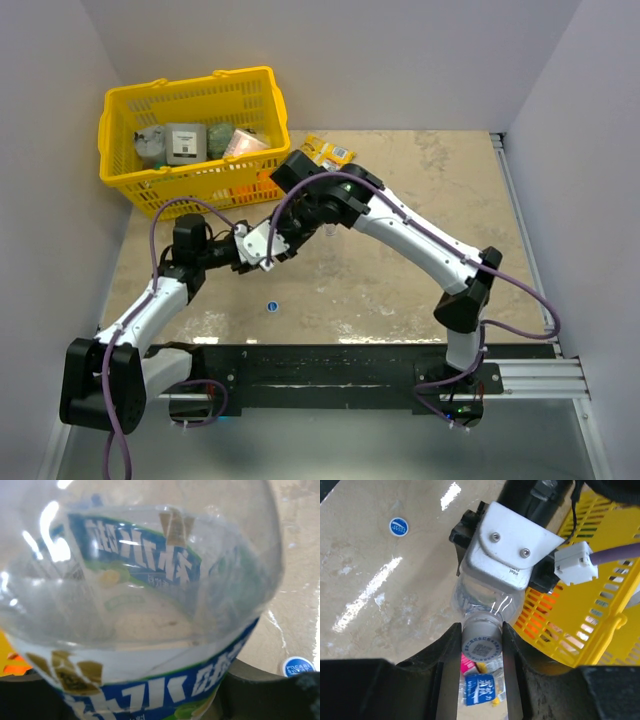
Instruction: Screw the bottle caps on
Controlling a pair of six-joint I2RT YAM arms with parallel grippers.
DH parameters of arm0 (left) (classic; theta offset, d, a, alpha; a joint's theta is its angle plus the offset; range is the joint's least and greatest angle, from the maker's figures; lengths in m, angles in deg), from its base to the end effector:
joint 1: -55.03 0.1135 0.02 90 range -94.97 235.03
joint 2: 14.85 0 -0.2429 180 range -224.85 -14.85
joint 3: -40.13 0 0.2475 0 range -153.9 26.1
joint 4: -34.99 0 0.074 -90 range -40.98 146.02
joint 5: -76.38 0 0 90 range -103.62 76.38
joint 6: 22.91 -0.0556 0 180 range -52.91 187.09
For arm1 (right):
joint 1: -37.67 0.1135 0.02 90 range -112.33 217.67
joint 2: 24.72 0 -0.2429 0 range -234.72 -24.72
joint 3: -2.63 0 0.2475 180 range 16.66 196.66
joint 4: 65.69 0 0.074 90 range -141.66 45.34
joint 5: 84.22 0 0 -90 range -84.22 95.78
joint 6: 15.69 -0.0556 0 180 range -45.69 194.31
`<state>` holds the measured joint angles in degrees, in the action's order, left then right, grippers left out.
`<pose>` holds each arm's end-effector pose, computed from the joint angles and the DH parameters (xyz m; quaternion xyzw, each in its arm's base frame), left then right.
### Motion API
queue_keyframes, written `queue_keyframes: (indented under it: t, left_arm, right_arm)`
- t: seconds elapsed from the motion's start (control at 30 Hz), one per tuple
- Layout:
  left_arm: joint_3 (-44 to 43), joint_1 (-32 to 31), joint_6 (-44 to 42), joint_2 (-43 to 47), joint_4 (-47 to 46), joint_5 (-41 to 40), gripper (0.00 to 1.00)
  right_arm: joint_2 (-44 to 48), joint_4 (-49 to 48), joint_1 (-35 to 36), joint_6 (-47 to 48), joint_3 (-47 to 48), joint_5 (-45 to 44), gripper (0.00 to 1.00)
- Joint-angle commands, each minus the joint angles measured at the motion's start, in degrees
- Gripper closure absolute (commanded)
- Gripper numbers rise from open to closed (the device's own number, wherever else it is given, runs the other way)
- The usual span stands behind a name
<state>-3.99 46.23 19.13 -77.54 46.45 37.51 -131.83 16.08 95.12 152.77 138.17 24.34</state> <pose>0.2280 -0.0791 0.1960 0.5611 0.5849 -0.2011 0.5500 0.1921 0.3339 0.3618 -0.8874 0.3046 0.0939 0.3331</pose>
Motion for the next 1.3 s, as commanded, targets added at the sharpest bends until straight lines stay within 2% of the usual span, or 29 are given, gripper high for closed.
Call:
queue_keyframes:
  t: [0.0,0.03,0.1,0.13,0.2,0.23,0.3,0.4,0.5,0.53,0.6,0.63,0.73,0.83,0.9,1.03,1.27]
  left_arm:
    - [2.7,-0.3,16.1,4.4,-22.9,-5.2,1.0]
    - [3.1,-0.4,22.8,4.8,-26.0,-8.9,1.0]
    - [4.6,-0.6,28.6,6.1,-33.7,-13.0,1.0]
    - [4.9,-0.9,32.9,6.5,-35.4,-17.2,1.0]
    - [5.5,-1.2,35.3,7.0,-38.4,-20.4,1.0]
    - [5.2,-1.8,35.3,6.7,-38.4,-23.9,1.0]
    - [3.6,-2.0,34.6,4.6,-36.0,-25.7,1.0]
    - [0.6,-2.1,30.9,1.5,-31.3,-27.6,1.0]
    - [2.1,-2.1,28.5,1.6,-32.8,-27.8,1.0]
    - [2.6,-2.1,28.5,1.6,-33.3,-28.0,1.0]
    - [2.8,-2.1,28.2,1.0,-32.4,-28.4,1.0]
    - [2.8,-2.1,28.0,0.7,-31.8,-28.8,1.0]
    - [3.5,-2.1,25.5,0.3,-28.7,-27.9,1.0]
    - [5.0,-1.9,22.4,0.3,-26.2,-23.8,1.0]
    - [5.8,-1.7,20.6,0.5,-23.6,-21.1,1.0]
    - [5.8,-1.4,13.7,1.2,-18.2,-10.7,1.0]
    - [1.1,-1.4,1.1,1.9,-4.0,-1.1,1.0]
  right_arm:
    - [-7.7,4.6,-0.8,-17.2,10.6,0.6,0.94]
    - [-9.8,4.6,-1.1,-25.3,11.8,1.5,0.95]
    - [-11.4,3.8,-2.2,-33.7,13.1,5.3,0.97]
    - [-12.8,2.3,-2.7,-42.4,13.1,6.8,0.99]
    - [-14.3,0.8,-5.3,-51.6,13.0,10.7,1.0]
    - [-15.1,-0.5,-6.4,-60.5,12.9,14.2,1.0]
    - [-17.8,-1.4,-8.5,-67.7,12.3,17.3,1.0]
    - [-18.0,-2.8,-8.0,-68.3,12.3,17.1,1.0]
    - [-19.1,-2.4,-7.4,-69.5,15.1,16.3,1.0]
    - [-18.9,-2.4,-7.1,-69.8,15.2,16.2,0.97]
    - [-17.8,-2.8,-7.1,-70.6,15.0,14.5,0.85]
    - [-17.5,-2.8,-7.1,-70.4,15.5,13.5,0.74]
    - [-15.0,-2.2,-7.8,-68.1,20.4,9.7,0.49]
    - [-9.6,-3.2,-10.9,-65.7,22.0,11.1,0.38]
    - [-6.7,-3.1,-12.7,-62.9,19.6,11.5,0.37]
    - [3.5,-1.9,-13.0,-47.0,8.7,12.7,0.36]
    - [11.6,-4.8,-5.3,-20.4,-5.6,5.3,0.39]
